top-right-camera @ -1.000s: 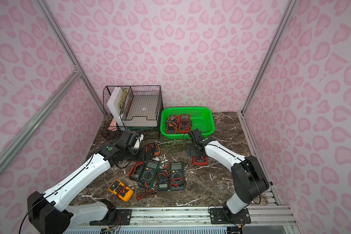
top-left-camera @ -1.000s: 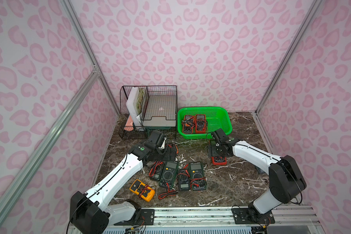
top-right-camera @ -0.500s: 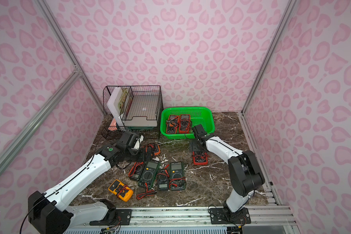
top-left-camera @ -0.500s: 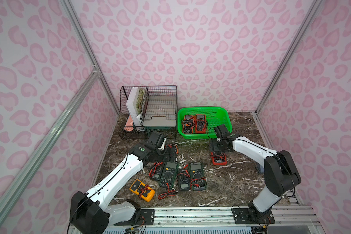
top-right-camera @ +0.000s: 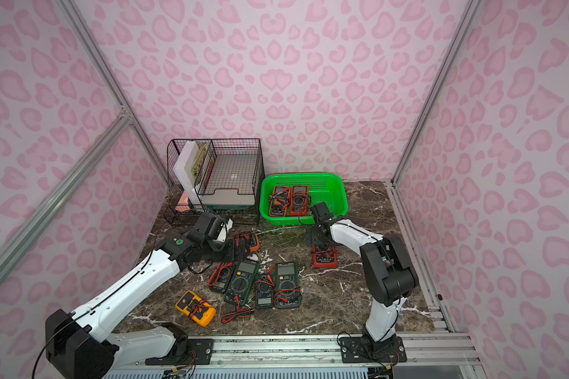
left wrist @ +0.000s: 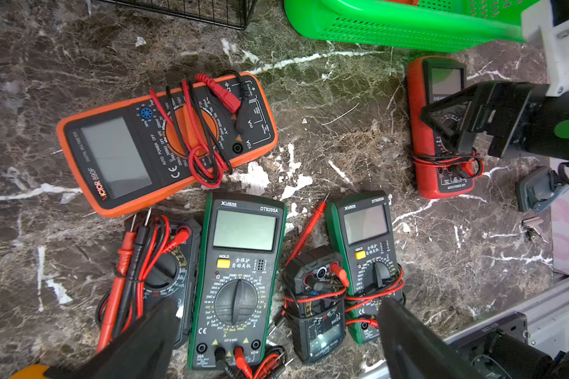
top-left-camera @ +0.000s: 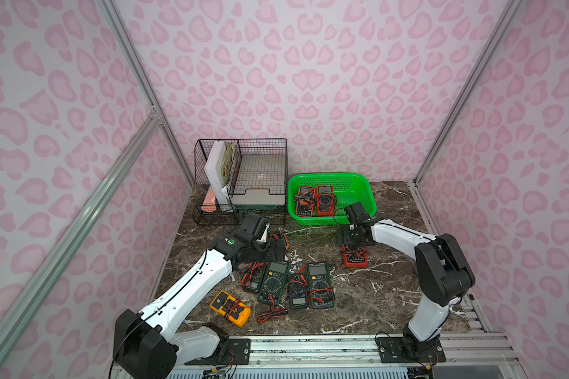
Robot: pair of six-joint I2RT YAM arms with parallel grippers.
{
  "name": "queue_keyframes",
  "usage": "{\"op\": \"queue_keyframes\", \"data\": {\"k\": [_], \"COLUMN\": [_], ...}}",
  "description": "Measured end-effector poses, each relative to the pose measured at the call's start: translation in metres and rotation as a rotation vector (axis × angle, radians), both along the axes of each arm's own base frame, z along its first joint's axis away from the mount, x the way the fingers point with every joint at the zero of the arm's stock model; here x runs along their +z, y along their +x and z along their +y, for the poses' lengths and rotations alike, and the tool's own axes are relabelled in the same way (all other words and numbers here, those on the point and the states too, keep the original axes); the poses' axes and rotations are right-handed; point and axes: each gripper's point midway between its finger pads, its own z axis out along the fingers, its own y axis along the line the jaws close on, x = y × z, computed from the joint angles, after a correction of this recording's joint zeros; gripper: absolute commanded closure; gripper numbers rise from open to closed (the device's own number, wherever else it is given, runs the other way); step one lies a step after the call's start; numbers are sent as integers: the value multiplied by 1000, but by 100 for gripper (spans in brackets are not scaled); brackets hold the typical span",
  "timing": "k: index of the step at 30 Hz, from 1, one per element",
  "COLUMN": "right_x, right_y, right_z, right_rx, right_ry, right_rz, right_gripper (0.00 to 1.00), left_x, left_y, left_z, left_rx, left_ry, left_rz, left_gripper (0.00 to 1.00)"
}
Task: Put the multimeter into the basket
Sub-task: Pick up the multimeter from the center of the board.
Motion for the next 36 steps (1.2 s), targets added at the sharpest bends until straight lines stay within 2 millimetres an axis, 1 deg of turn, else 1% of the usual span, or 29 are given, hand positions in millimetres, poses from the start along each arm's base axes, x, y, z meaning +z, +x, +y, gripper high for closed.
{"op": "queue_keyframes", "data": {"k": [3, 7, 10, 15, 19, 23, 29, 36], "right_x": [-8, -12, -13, -13, -11, -8, 7, 33], "right_y": [-1, 4, 5, 4, -11, -32, -52, -68], "right_z": [0, 2, 3, 4, 10, 13, 13, 9], "right_rx": [2, 3, 5, 19, 46, 63, 48, 23], "right_ry": [-8, 0, 6, 3, 9, 22, 53, 108], "right_rz": [15, -3, -14, -36, -24, 11, 8, -29], "right_gripper": [1, 1, 7, 23, 35, 40, 42, 43], "left_x": [0, 0, 0, 0, 2, 3, 5, 11], "left_y": [0, 0, 0, 0, 3, 5, 9, 15], "left_z": [0, 0, 0, -2, -5, -9, -15, -23], "left_rx": [0, 0, 2, 12, 9, 4, -7, -8], "left_ry": [0, -1, -3, -16, -28, -40, -57, -82], "left_rz": [0, 0, 2, 11, 11, 15, 19, 18], "left_gripper": [1, 1, 1, 1, 2, 1, 1, 2]}}
